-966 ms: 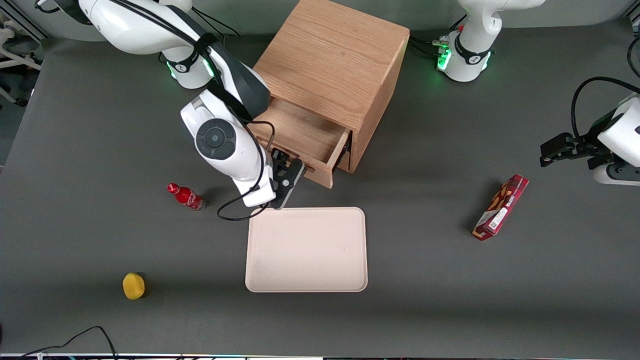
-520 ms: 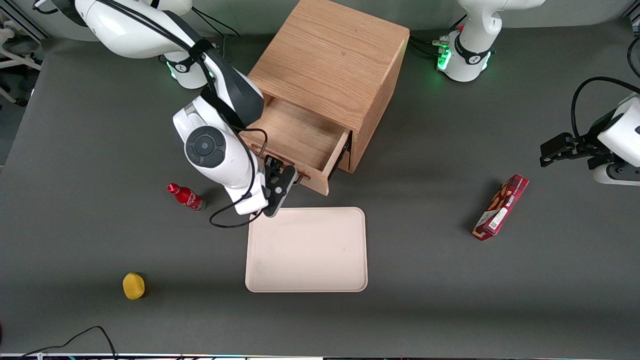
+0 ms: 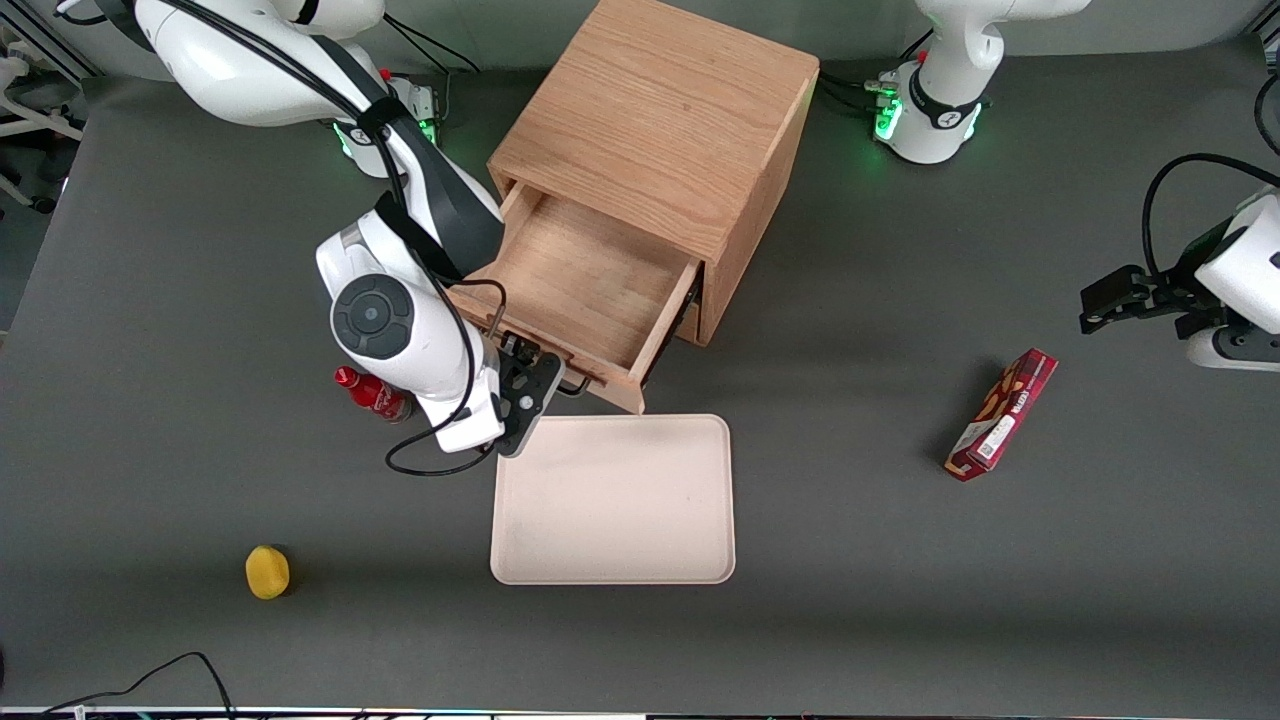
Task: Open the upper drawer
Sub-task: 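Pull the upper drawer outward by its handle with the right gripper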
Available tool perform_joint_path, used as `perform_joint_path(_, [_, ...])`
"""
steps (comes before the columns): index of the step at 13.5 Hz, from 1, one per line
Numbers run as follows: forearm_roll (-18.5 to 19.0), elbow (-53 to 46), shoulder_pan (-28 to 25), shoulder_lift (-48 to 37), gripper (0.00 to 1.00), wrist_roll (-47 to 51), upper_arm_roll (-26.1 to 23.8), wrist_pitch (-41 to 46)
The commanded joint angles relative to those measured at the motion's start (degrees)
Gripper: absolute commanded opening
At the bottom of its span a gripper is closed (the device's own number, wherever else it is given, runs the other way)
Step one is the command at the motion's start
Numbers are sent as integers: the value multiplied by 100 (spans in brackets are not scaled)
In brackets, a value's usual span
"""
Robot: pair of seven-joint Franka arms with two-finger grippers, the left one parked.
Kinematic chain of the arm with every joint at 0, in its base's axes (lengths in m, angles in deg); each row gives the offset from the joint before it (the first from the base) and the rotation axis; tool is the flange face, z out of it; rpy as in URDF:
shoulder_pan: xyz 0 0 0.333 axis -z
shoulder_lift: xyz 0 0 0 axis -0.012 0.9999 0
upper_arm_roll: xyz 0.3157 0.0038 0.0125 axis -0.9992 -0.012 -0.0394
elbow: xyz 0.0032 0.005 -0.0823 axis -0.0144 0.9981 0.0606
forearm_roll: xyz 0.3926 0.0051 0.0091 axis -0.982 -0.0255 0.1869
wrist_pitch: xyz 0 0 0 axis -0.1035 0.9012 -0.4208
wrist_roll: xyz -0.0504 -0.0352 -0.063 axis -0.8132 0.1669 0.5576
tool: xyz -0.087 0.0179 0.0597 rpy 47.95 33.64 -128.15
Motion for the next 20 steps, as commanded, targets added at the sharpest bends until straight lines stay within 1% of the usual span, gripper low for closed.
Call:
perform_joint_path(1, [126, -463, -23, 328, 100, -162, 10, 30])
perform_joint_path(7, [134, -1113, -137, 741, 100, -153, 212, 56])
perform_joint_path(10, [266, -1368, -137, 952, 100, -179, 256, 48])
perform_joint_path(16, [345, -1659, -137, 1111, 100, -215, 449, 21])
perform_joint_path(20, [354, -1834, -137, 1225, 100, -303, 467, 21])
